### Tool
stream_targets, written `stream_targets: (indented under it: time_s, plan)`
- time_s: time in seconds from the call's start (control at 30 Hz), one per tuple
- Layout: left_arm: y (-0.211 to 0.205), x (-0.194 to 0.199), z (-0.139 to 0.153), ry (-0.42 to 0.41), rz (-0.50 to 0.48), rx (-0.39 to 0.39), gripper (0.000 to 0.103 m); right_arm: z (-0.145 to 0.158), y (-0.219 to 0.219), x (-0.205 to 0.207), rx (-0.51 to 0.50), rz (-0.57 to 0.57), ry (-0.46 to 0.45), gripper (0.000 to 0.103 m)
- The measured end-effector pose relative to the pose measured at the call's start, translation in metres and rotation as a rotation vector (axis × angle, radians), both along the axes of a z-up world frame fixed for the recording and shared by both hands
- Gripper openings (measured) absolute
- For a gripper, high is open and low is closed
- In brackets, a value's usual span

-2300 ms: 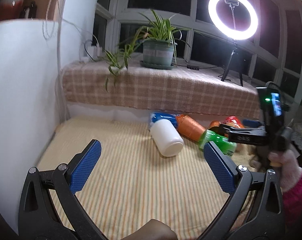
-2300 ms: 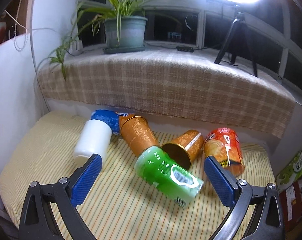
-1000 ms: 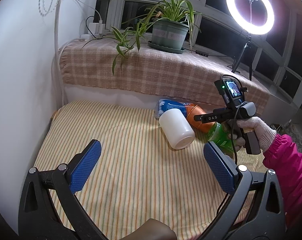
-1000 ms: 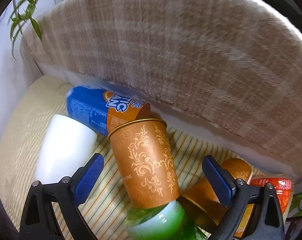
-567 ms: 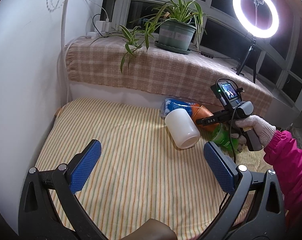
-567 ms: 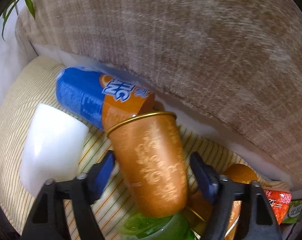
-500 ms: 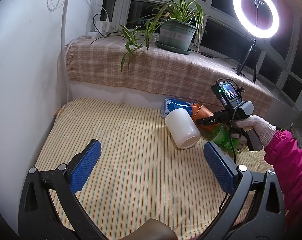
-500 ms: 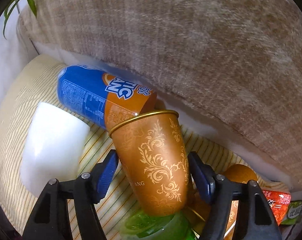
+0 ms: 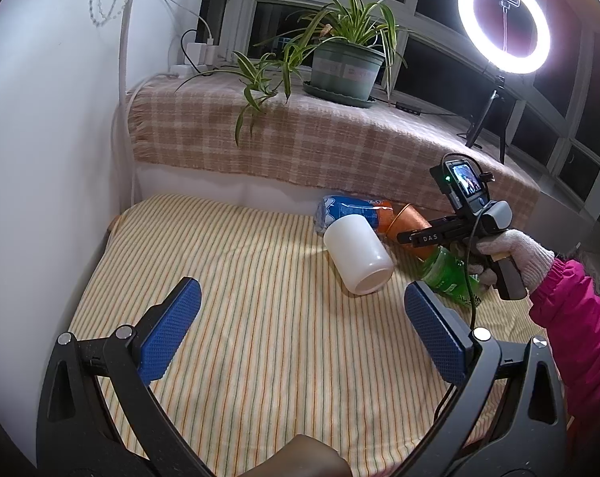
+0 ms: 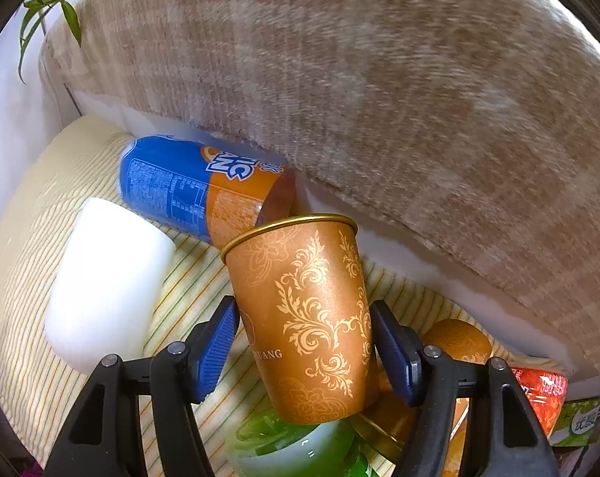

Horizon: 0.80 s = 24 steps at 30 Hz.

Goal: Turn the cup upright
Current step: 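Close the right gripper around the orange cup's body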

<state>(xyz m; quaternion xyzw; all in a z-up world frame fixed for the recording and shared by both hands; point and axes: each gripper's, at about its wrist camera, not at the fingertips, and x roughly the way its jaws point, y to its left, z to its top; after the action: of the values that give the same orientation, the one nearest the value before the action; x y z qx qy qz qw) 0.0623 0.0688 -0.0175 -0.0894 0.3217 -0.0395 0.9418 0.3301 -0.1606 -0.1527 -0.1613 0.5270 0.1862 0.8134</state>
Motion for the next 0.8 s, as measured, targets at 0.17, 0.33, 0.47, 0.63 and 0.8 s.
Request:
stream_targets:
  time_s: [0.17,0.33,0.47,0.63,0.8]
  plan:
    - [-0.004,-0.001,0.001,-0.003,-0.003,0.007,0.103,0.017,-0.019,-0.016,0.029,0.003,-0.034,0.069]
    - [-0.006,-0.003,0.003,-0.01,-0.007,0.011,0.103,0.031,-0.023,-0.022,0.048,0.019,-0.067,0.069]
    - [-0.008,-0.006,0.005,-0.015,-0.006,0.014,0.103,0.039,-0.031,-0.024,0.045,0.026,-0.077,0.068]
    - [-0.009,-0.01,0.008,-0.023,-0.01,0.011,0.103,0.056,-0.039,-0.029,0.059,0.008,-0.108,0.068]
    - [-0.01,-0.016,0.011,-0.034,-0.019,0.009,0.103,0.079,-0.045,-0.042,0.137,-0.022,-0.156,0.068]
